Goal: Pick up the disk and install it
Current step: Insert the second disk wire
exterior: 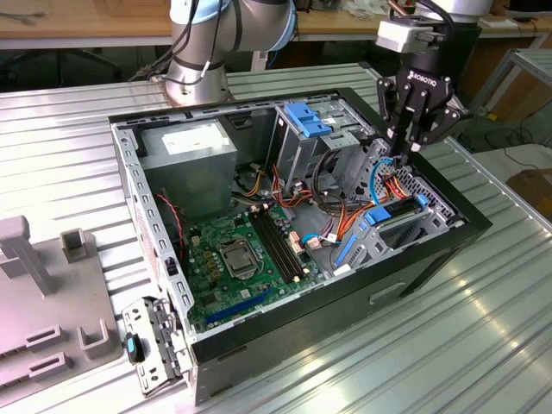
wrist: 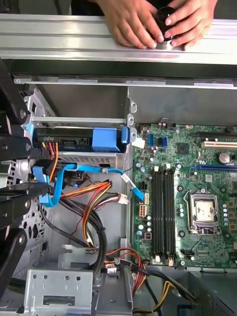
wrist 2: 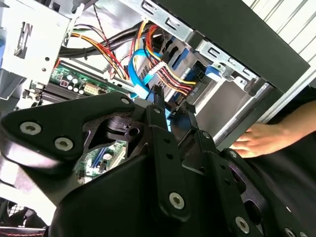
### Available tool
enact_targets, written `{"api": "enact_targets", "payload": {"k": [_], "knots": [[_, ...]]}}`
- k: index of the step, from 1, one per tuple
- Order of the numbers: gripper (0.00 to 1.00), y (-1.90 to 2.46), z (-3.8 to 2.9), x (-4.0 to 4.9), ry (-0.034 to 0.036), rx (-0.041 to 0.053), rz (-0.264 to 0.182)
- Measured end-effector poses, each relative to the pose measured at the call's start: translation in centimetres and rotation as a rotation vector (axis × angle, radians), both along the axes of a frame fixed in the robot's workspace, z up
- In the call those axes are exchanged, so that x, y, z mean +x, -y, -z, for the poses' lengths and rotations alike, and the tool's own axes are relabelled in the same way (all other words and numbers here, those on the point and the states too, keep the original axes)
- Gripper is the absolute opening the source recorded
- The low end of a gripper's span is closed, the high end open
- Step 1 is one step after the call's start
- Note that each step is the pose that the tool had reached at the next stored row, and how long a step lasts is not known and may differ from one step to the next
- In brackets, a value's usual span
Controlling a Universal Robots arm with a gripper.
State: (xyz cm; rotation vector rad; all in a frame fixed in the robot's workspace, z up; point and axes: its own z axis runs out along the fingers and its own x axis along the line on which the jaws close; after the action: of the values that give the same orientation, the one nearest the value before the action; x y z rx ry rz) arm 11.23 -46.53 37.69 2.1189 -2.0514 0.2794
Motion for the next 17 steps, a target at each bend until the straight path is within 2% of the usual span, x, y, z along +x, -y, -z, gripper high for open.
{"api": "enact_targets", "payload": {"k": [2,6,7,8,9,17], "knots": [[0.33,-0.25,0.16,0.01,0.0016,-0.0078,0.000],[0.33,-0.24,0.26,0.00,0.0025,-0.0147,0.000],[0.31,-0.23,0.26,0.00,0.0025,-0.0171,0.000],[0.25,-0.22,0.28,0.00,0.0026,-0.0207,0.000],[0.18,-0.22,0.28,0.00,0.0025,-0.0222,0.000],[0.16,-0.22,0.29,0.00,0.0025,-0.0257,0.000]]}}
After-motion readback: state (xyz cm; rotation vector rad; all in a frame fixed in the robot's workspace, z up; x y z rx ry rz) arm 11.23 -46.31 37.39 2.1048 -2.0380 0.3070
